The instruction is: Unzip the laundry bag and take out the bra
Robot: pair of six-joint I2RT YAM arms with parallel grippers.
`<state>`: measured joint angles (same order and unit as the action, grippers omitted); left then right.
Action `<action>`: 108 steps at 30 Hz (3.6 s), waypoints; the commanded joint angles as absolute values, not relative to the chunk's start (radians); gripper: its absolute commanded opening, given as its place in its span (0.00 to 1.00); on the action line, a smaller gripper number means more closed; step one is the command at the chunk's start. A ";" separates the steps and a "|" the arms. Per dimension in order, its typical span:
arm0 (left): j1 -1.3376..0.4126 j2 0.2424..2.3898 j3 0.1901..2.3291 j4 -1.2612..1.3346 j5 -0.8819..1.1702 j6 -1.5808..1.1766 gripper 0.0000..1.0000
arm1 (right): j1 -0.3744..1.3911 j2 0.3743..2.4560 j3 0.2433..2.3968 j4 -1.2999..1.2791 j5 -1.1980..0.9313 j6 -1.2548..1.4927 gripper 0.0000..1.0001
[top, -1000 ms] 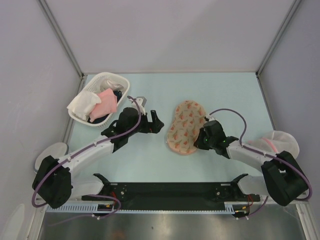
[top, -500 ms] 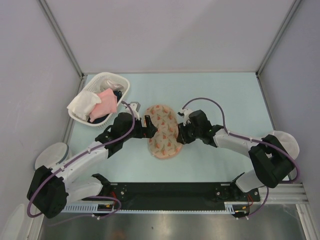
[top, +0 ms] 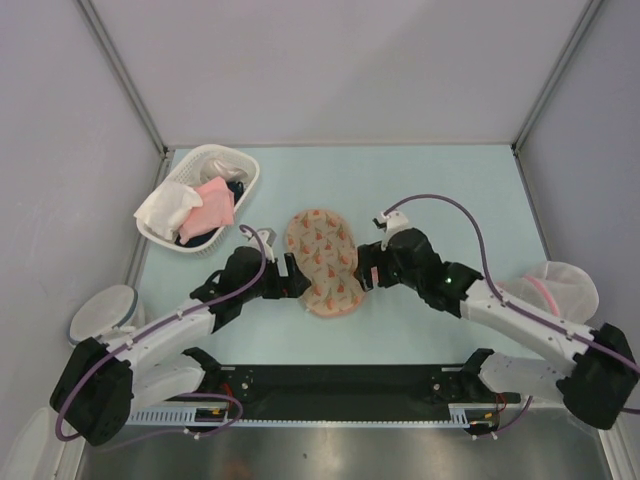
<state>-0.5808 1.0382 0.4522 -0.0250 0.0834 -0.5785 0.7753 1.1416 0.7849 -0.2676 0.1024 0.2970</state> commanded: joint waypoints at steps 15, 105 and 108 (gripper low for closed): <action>-0.577 1.176 0.333 0.340 0.189 -0.709 0.93 | 1.244 0.926 0.670 -0.376 0.474 0.741 0.84; -0.785 1.407 0.428 0.370 -0.033 -1.124 0.00 | 0.773 1.602 0.914 0.085 0.359 0.440 0.59; -0.785 1.398 0.452 0.344 -0.075 -1.147 0.00 | 0.784 1.511 0.902 -0.033 0.400 0.462 0.79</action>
